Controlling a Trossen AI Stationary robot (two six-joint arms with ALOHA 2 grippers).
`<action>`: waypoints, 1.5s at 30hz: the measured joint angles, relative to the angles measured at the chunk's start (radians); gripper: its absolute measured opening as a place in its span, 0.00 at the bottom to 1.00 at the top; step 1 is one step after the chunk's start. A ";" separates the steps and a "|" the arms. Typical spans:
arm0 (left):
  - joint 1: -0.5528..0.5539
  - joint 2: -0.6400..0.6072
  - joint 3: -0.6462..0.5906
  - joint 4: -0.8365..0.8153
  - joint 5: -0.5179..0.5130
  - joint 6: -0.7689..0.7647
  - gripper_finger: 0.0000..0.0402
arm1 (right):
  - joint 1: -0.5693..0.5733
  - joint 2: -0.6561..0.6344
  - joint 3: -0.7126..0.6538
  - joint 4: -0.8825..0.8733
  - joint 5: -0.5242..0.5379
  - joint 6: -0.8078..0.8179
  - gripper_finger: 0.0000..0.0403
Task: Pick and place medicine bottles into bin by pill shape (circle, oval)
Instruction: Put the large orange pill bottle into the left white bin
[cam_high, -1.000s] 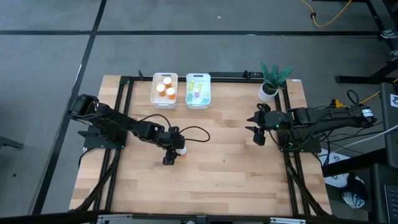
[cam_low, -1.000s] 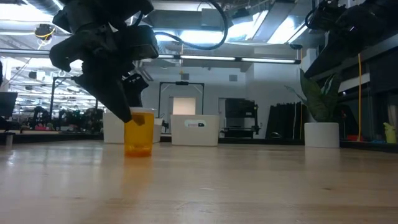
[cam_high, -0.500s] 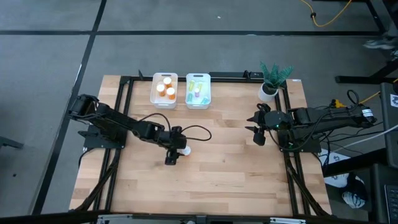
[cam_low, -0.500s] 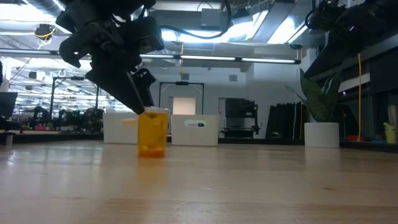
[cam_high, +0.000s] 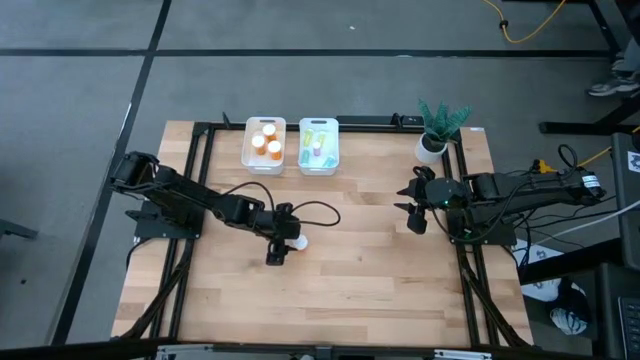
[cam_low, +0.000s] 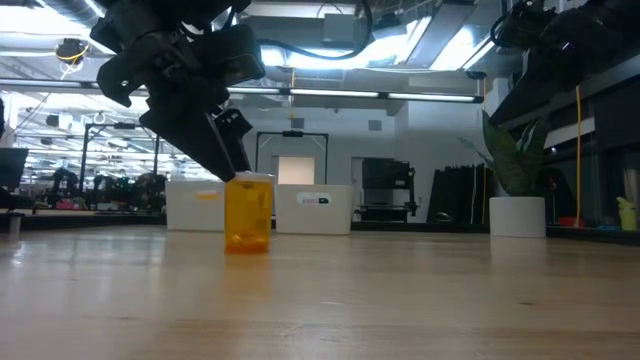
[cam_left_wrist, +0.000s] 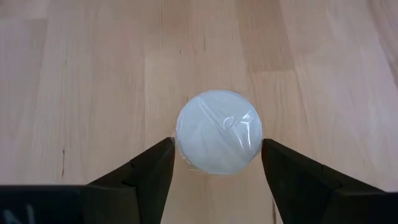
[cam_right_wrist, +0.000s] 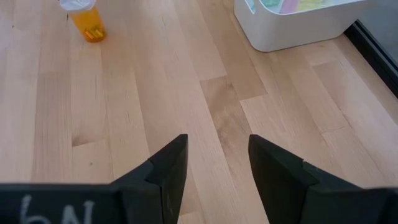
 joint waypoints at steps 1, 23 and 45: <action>0.000 0.000 0.000 0.000 0.000 -0.009 0.58 | 0.000 0.000 0.000 0.000 0.000 0.000 0.43; 0.019 0.005 0.000 0.011 -0.007 -0.059 0.72 | 0.000 0.000 0.000 0.000 0.000 0.007 0.43; 0.026 0.085 0.001 0.171 -0.024 -0.032 0.59 | 0.000 0.000 0.000 -0.002 0.000 0.007 0.43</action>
